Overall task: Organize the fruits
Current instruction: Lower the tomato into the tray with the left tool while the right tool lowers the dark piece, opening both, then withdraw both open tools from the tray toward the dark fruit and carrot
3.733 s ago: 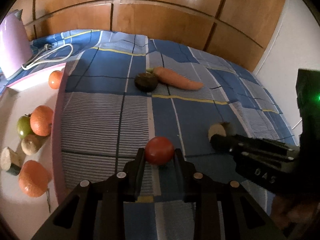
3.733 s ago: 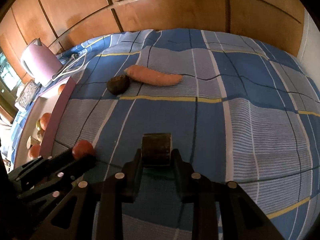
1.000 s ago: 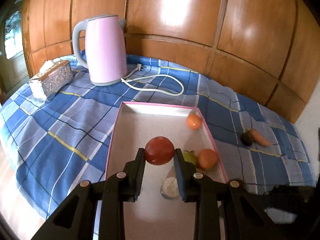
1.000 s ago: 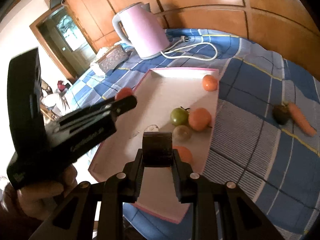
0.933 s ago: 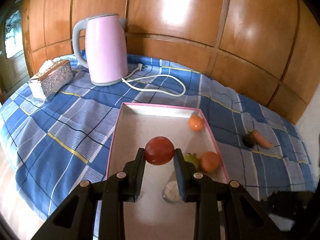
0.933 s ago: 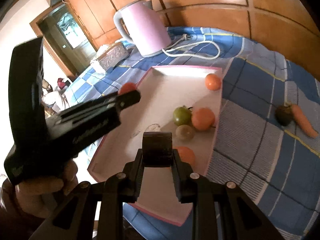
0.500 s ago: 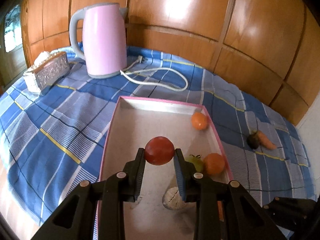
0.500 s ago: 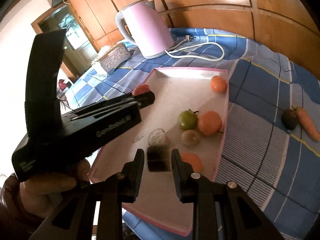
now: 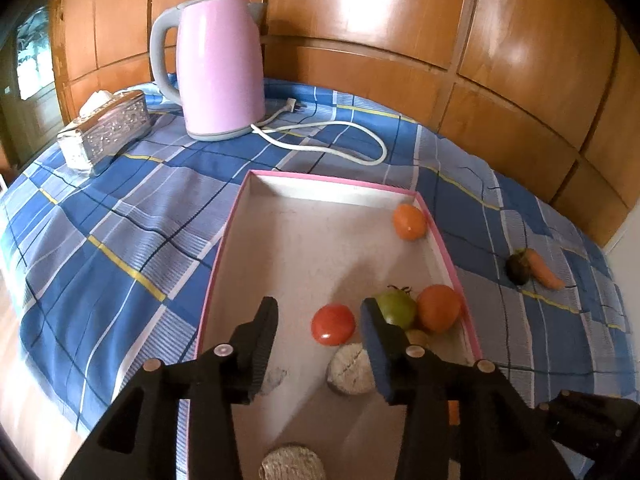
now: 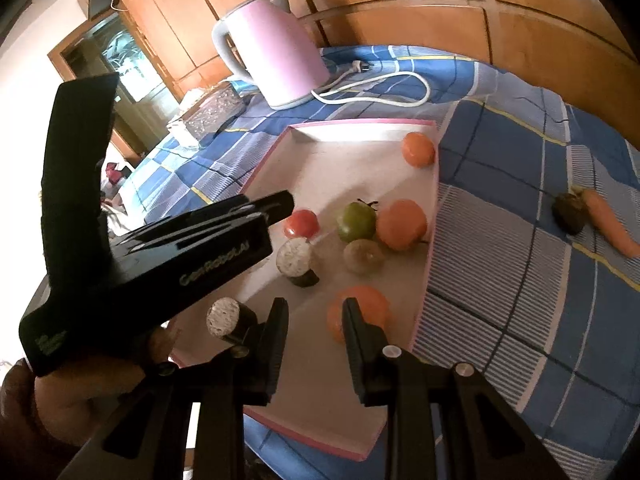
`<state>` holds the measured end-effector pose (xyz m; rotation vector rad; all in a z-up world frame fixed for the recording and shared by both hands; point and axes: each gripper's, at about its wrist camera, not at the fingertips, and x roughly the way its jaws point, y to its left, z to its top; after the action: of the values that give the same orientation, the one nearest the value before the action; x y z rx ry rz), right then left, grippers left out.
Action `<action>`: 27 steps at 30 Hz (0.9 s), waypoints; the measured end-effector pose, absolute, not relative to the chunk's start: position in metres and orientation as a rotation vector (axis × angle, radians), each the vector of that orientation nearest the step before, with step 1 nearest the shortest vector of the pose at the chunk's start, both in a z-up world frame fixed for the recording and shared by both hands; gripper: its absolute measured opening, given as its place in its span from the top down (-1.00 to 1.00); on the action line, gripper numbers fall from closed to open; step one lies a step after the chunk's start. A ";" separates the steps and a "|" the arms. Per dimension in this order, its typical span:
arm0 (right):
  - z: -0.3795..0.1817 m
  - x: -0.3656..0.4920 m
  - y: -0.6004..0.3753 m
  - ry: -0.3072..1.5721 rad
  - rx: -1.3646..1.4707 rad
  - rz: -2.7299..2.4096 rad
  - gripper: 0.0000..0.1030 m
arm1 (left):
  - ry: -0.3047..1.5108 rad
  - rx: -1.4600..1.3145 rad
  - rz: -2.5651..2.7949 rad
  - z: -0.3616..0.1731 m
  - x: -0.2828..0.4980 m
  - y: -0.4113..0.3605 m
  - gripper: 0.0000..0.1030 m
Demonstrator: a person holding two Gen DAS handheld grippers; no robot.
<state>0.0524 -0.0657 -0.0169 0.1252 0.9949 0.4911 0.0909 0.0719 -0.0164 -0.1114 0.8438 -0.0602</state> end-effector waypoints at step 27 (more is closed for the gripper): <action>-0.001 0.036 -0.120 0.916 0.180 0.345 0.44 | 0.784 -0.057 -0.153 0.006 0.048 0.020 0.12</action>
<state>0.0359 -0.1204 -0.0006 0.1797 0.9163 0.3452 0.0484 0.0199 0.0060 -0.0567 0.7840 -0.1534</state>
